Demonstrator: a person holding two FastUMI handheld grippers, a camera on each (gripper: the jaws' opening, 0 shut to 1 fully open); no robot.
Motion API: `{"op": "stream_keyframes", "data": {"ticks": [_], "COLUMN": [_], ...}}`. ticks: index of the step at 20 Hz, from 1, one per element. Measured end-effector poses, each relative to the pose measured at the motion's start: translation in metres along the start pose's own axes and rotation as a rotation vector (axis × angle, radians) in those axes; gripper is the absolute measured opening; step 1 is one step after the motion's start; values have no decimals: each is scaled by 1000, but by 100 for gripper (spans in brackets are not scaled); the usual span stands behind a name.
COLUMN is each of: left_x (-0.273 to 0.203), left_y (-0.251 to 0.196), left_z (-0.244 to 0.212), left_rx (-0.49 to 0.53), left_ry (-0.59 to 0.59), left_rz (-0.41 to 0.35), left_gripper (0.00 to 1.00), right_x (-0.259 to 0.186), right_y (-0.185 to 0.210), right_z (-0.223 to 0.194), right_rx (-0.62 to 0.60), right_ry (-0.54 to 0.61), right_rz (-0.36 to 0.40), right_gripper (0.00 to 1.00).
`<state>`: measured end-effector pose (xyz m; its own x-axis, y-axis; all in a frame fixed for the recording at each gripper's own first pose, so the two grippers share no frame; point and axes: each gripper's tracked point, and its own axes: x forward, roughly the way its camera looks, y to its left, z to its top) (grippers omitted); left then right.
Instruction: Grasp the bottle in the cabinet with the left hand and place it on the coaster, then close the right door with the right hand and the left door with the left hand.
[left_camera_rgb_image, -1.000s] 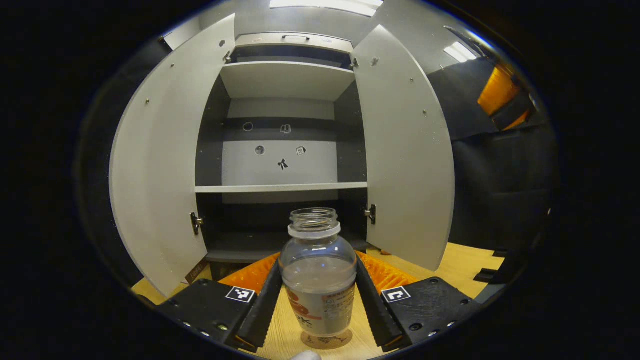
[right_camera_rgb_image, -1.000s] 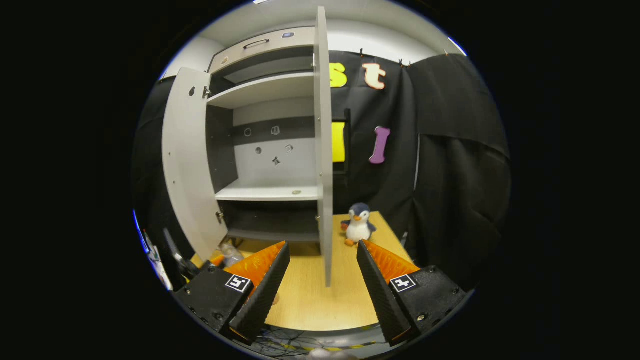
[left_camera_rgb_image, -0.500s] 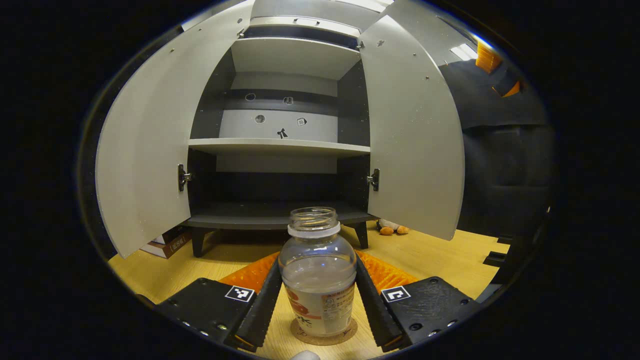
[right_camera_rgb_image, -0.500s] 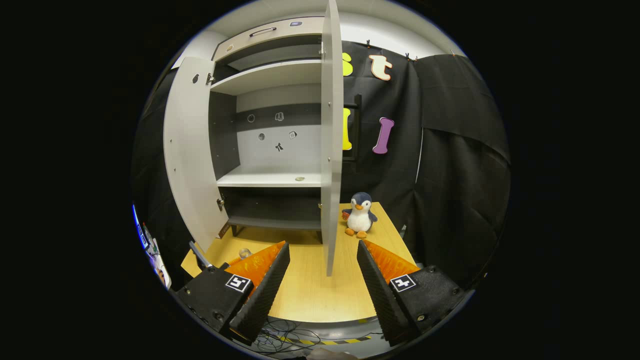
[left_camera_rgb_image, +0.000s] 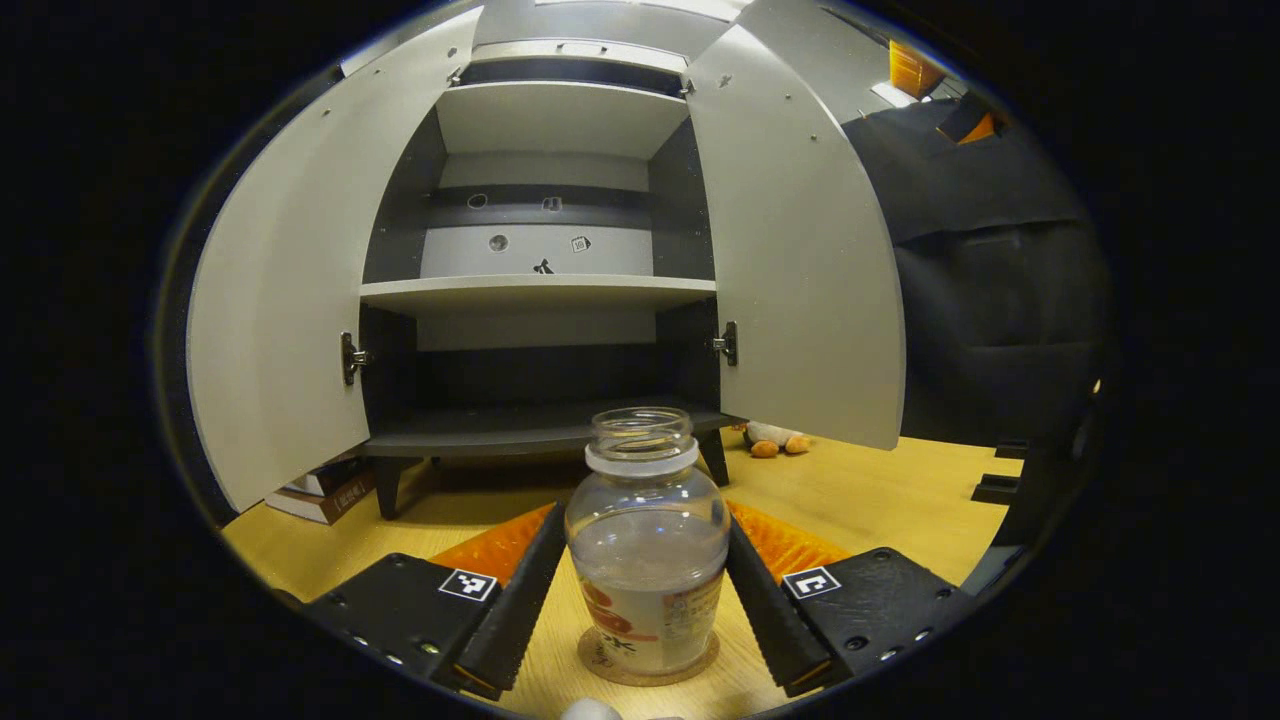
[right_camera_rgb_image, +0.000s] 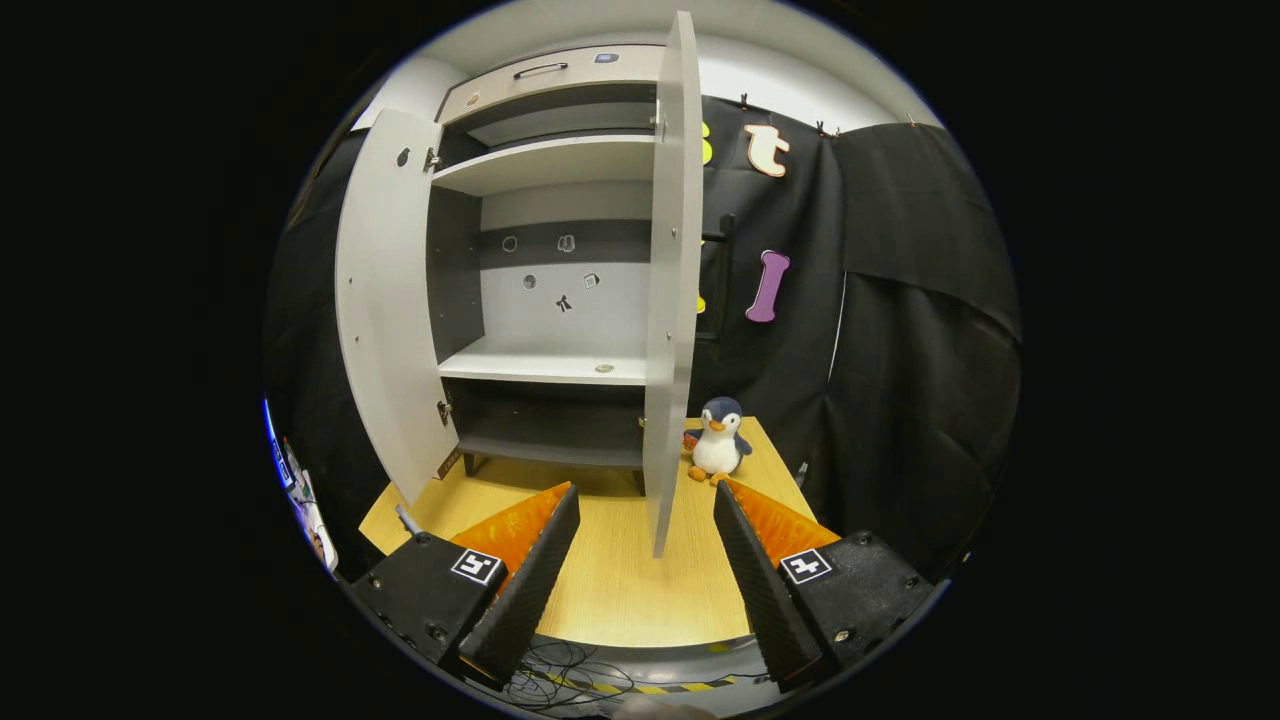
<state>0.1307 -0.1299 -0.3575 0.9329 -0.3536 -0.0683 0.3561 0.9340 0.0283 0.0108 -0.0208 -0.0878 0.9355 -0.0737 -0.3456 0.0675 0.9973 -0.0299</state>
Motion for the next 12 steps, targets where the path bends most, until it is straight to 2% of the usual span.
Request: {"op": "stream_keyframes", "data": {"ticks": [1, 2, 7, 12], "left_x": [0, 1, 2, -5], "left_y": [5, 9, 14, 16], "left_z": [6, 13, 65, 146], "left_rx": [14, 24, 40, -50], "left_ry": [-10, -19, -59, -92], "left_rz": [21, 29, 39, 41], "left_gripper": [96, 97, 95, 95], "right_x": [-1, -3, -10, -21], "right_y": [0, -1, 3, 7], "right_z": [0, 0, 8, 26], "right_rx": [-2, -2, 15, 27], "right_ry": [-1, -4, -36, -106], "right_rz": [-2, -5, 5, 31], "right_gripper": [83, 83, 83, 83]}}
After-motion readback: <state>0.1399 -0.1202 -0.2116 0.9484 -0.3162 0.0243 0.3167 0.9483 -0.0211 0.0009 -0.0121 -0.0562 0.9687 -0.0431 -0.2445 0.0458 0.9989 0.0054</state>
